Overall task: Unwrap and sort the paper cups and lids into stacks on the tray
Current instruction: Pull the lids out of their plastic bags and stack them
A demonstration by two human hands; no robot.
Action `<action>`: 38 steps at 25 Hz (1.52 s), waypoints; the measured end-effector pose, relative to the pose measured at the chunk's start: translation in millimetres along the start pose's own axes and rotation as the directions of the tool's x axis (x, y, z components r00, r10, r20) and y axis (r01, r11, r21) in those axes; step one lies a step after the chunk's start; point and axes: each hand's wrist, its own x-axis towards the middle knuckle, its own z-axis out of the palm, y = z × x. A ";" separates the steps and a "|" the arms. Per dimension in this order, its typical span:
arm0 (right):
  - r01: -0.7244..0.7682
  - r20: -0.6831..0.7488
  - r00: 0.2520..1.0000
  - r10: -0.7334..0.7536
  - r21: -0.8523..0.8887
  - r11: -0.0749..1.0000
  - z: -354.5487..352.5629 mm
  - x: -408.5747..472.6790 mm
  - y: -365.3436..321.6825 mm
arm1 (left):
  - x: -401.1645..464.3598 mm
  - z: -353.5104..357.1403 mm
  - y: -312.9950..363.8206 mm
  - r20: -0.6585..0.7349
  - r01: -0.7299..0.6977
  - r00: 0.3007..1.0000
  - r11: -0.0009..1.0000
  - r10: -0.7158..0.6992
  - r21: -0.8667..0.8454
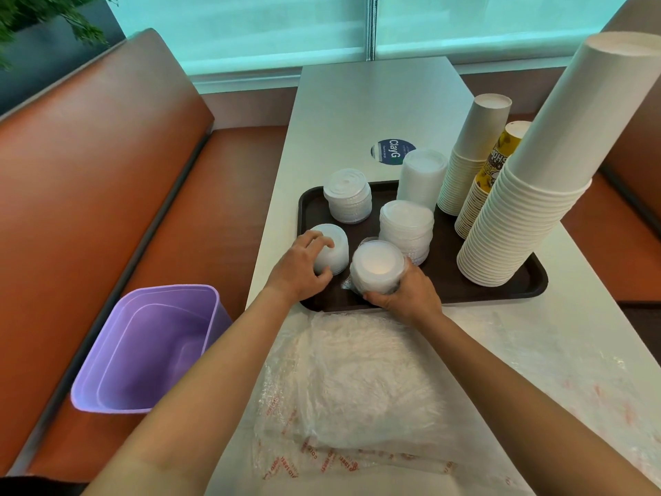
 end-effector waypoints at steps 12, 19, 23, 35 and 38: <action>-0.030 0.006 1.000 0.030 -0.009 1.000 1.4 2.2 3.7 | 50.5 -23.5 15.3 0.259 0.088 0.957 0.980 -0.133 0.180; -0.020 0.004 1.000 0.020 -0.011 1.000 2.6 2.5 3.7 | 64.5 -17.4 14.5 0.403 0.077 0.898 0.964 -0.179 0.256; 0.012 -0.006 1.000 -0.012 0.001 1.000 0.7 1.2 0.8 | 65.0 -23.7 14.4 0.397 0.080 0.895 0.950 -0.202 0.302; -0.023 0.014 1.000 0.024 -0.034 0.999 2.4 -0.2 1.0 | 62.4 -18.1 86.2 0.511 -0.259 0.856 0.923 0.083 0.284; -0.028 0.005 1.000 0.028 -0.023 0.999 1.4 -0.8 -0.4 | 69.4 -17.0 91.2 0.580 -0.252 0.813 0.930 0.053 0.269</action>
